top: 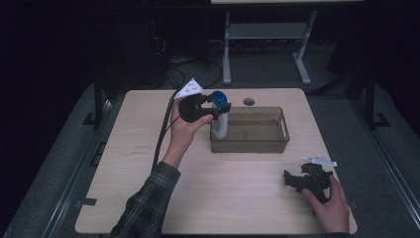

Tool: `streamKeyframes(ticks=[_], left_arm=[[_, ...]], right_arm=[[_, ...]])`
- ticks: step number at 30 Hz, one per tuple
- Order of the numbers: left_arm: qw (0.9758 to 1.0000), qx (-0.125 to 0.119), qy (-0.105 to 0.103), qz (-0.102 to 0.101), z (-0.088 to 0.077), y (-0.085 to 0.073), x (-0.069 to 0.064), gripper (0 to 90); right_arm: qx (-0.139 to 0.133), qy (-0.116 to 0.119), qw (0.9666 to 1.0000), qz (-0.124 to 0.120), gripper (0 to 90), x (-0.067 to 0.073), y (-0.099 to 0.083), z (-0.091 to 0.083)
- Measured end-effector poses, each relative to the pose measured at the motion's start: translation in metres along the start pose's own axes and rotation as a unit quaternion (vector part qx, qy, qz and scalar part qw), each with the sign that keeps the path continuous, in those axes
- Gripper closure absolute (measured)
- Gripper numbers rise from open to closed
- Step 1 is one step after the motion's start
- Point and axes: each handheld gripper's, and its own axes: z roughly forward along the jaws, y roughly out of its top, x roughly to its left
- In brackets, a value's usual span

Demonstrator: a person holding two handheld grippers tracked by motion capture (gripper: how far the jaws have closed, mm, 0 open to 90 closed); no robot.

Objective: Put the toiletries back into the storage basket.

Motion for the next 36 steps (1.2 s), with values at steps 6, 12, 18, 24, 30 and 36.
streamKeyframes(ticks=[6, 12, 18, 24, 30, 36], left_arm=[[1.0000, 0.006, 0.002, -0.001, 0.003, -0.003, 0.003, 37.4], [0.9999, 0.010, 0.003, -0.007, 0.005, -0.011, 0.005, 37.3], [0.9997, 0.020, 0.006, -0.010, 0.008, -0.020, 0.008, 37.4], [0.9995, 0.026, 0.006, -0.015, 0.010, -0.027, 0.010, 37.3], [0.9993, 0.031, 0.006, -0.018, 0.011, -0.034, 0.011, 37.4], [0.9990, 0.037, 0.008, -0.023, 0.013, -0.040, 0.014, 37.3]], right_arm=[[-0.001, 0.000, 1.0000, -0.002, 0.0, 0.000, 0.000, 0.000], [0.000, 0.001, 1.0000, -0.001, 0.0, 0.000, 0.000, 0.000], [0.000, 0.001, 1.0000, -0.001, 0.0, 0.000, 0.000, 0.000], [0.000, 0.001, 1.0000, -0.001, 0.0, 0.000, 0.000, 0.000], [0.000, 0.001, 1.0000, -0.001, 0.0, 0.000, 0.000, 0.000], [0.000, 0.001, 1.0000, -0.001, 0.0, 0.000, 0.000, 0.000]])
